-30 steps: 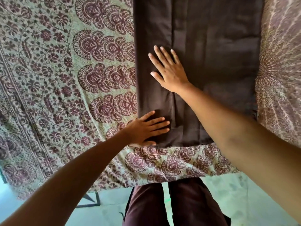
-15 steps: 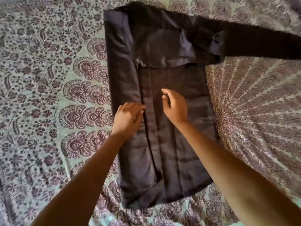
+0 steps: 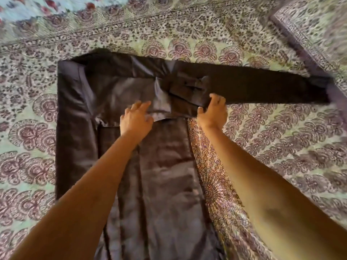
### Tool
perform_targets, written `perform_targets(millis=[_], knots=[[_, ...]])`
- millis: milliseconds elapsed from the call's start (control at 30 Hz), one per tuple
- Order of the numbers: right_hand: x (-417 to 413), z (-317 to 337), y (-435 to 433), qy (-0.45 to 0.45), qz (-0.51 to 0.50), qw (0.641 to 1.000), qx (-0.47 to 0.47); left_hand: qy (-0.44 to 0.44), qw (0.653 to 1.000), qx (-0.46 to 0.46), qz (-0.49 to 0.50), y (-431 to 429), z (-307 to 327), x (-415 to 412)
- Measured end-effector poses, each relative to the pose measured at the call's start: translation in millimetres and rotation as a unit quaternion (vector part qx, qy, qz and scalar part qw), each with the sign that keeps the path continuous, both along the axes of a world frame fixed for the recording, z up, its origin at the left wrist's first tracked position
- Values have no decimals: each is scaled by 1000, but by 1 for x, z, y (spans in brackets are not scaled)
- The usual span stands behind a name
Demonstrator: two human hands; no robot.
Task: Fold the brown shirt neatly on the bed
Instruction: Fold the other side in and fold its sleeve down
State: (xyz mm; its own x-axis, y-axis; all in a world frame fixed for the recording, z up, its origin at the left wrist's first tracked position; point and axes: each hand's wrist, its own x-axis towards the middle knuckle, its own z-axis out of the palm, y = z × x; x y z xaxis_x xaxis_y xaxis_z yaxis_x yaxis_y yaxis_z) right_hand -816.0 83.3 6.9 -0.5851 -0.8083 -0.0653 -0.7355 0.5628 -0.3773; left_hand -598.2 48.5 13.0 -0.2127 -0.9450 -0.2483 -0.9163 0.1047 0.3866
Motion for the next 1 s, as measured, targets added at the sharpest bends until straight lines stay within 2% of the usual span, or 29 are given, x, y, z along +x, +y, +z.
perform_targets(millis=[100,167,267,333,400,467,500,533,600,633,700,733,767,833,900,1000], knots=[[-10,-12,-23,-6,38,998,41,-50,993,103,3,-22,-27,-5],[-14,-21,-30,-17,51,998,37,-89,990,105,16,-20,-37,-9],[-18,-23,-32,-44,-8,998,-48,-119,988,92,18,-14,-35,-15],[-16,-19,-37,-120,-63,982,-131,-113,988,100,17,-20,-33,-15],[-4,-5,-44,-198,-75,952,-221,-83,988,130,11,-27,-30,-9],[18,13,-50,-237,-38,925,-295,39,986,154,59,-30,-23,-1],[33,23,-53,-251,-16,915,-317,142,969,155,127,-30,-16,5],[50,35,-55,-270,-2,904,-331,241,938,140,204,-29,-6,14],[86,57,-60,-315,22,885,-343,391,858,120,312,-29,23,35],[105,68,-61,-324,41,878,-349,460,805,140,347,-28,39,48],[142,84,-60,-309,95,878,-353,589,696,208,354,-24,71,77],[160,91,-58,-289,129,879,-355,632,660,227,336,-22,85,91],[176,97,-56,-269,168,880,-353,657,643,235,315,-22,97,104],[208,107,-50,-256,250,866,-350,680,641,214,284,-16,122,129],[235,114,-42,-235,316,854,-338,709,628,149,283,-10,139,155],[254,98,-27,-118,367,886,-258,723,621,14,302,-2,144,209]])
